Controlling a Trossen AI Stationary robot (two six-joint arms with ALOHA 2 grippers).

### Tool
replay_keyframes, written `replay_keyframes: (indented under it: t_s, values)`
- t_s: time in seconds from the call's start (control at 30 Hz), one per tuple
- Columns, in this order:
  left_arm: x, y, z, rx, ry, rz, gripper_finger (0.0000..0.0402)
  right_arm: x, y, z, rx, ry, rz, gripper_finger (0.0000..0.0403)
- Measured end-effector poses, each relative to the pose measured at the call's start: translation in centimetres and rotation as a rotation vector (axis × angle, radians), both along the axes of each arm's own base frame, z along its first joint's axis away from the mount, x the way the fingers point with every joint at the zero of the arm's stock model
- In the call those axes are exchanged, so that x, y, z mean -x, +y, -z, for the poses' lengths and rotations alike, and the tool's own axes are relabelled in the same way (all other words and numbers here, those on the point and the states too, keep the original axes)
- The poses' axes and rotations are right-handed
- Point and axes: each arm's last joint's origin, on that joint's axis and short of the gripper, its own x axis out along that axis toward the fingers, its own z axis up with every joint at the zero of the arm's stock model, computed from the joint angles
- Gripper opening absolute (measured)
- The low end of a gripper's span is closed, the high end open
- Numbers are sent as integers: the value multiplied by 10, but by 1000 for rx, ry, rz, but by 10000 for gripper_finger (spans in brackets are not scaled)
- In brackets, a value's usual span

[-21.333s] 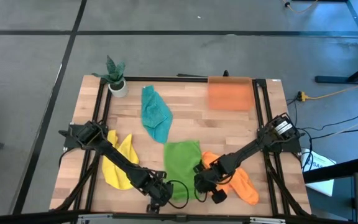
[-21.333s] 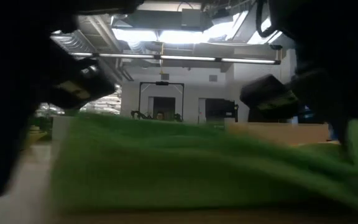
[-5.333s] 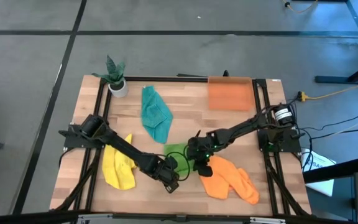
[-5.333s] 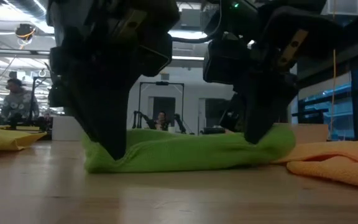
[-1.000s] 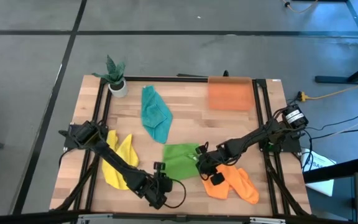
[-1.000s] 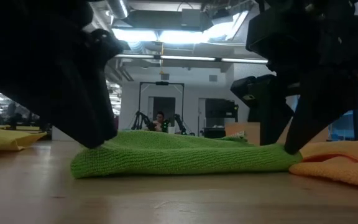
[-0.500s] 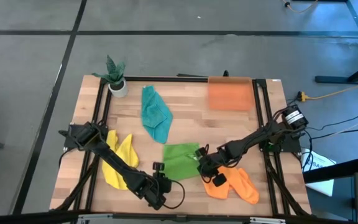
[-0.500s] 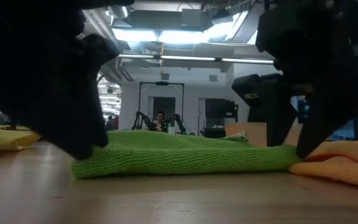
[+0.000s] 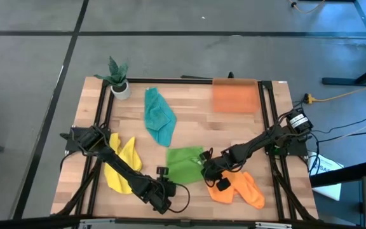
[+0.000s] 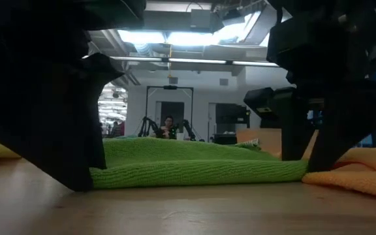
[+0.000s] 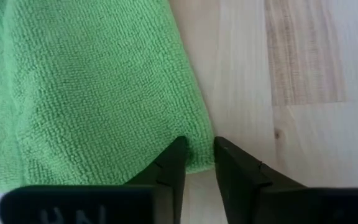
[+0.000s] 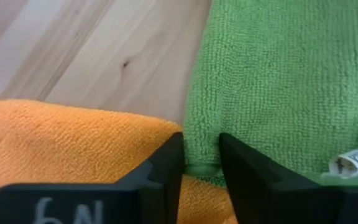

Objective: Roll microfiber towels into tight, uniform cylinder then place into a basket
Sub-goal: Fold the green towel

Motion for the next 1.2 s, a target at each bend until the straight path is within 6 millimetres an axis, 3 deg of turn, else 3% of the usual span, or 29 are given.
replay_keyframes:
  t_s: [0.23, 0.57, 0.93, 1.2]
  values:
    - [0, 2, -5, 29, 6, -2, 5, -1, 0, -1, -2, -3, -1, 12]
    - [-5, 9, -11, 171, 51, -57, 1, -6, 3, -11, -10, 43, -21, 8]
    - [-3, 18, -47, 271, 5, -113, 0, -13, 7, -25, -30, 70, -33, 6]
    - [-3, 24, -55, 305, -15, -186, 0, -16, 8, -30, -37, 57, -30, 13]
